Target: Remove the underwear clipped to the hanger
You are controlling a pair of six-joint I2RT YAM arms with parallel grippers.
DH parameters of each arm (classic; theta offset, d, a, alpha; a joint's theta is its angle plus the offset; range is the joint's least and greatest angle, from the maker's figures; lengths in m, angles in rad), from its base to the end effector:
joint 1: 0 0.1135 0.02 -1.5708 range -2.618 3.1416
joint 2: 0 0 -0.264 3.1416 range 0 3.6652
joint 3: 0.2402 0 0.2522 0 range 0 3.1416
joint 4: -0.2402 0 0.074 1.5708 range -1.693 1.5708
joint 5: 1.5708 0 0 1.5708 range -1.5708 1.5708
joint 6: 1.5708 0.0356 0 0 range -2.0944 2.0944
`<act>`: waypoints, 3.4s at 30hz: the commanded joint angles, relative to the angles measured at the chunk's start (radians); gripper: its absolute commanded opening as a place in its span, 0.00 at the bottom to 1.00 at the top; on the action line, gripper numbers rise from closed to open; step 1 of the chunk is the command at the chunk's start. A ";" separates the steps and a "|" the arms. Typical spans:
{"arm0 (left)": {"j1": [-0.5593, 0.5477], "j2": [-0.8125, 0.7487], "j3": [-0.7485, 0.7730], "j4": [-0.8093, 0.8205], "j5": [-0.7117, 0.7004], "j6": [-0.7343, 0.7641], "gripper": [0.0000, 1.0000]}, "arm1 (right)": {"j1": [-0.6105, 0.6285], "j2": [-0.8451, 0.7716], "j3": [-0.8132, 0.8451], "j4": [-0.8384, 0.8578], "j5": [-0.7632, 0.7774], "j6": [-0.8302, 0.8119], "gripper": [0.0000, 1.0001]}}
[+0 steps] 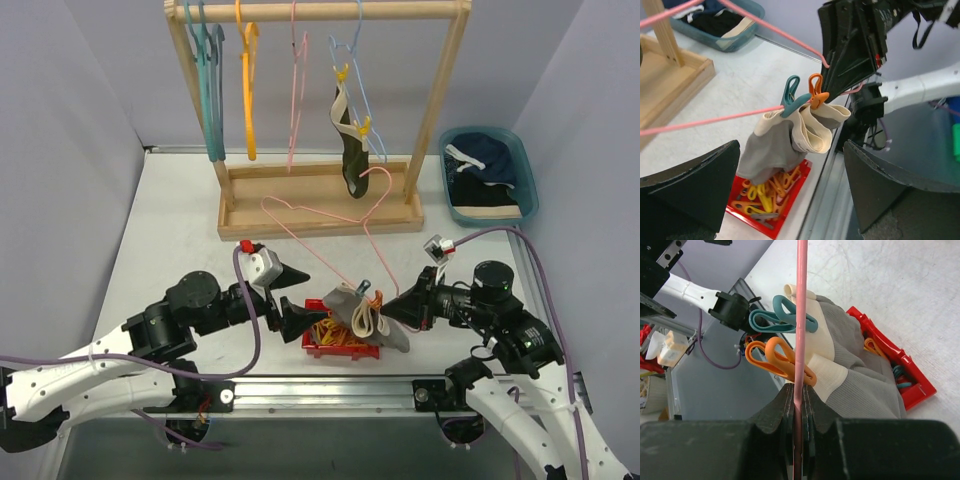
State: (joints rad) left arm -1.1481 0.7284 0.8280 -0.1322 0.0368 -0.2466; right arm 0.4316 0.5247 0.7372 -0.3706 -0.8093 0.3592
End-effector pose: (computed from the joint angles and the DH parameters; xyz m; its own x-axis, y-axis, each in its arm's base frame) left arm 0.0687 -0.1558 0.3697 -0.2391 -0.0631 -0.9689 0.8952 0.3723 -0.2451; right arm 0.0943 0.0718 0.3405 -0.4636 0.0536 -0.8844 -0.8277 0.3300 0.4538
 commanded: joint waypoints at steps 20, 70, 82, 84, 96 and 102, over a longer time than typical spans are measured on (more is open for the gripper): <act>0.004 0.178 0.180 -0.184 0.455 0.734 0.93 | 0.162 0.098 0.030 -0.005 -0.091 -0.028 0.00; -0.010 0.341 0.246 -0.182 0.440 0.803 0.03 | 0.170 0.124 0.050 -0.010 -0.057 -0.039 0.00; -0.010 0.220 0.220 -0.057 0.342 0.774 0.03 | 0.170 0.130 0.053 -0.048 0.019 -0.055 0.00; -0.010 0.197 0.206 -0.052 0.348 0.768 0.04 | 0.168 0.135 0.054 -0.048 0.025 -0.057 0.00; -0.016 0.190 0.162 -0.251 0.332 0.851 0.54 | 0.170 0.138 0.067 -0.054 0.022 -0.060 0.00; -0.016 0.181 0.141 -0.291 0.322 0.895 0.54 | 0.170 0.130 0.064 -0.057 0.021 -0.062 0.00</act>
State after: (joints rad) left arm -1.1587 0.9276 0.9718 -0.3958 0.3626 0.6033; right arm 0.5968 0.6628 0.7559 -0.4465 -0.7734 0.3126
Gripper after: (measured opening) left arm 0.544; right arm 0.064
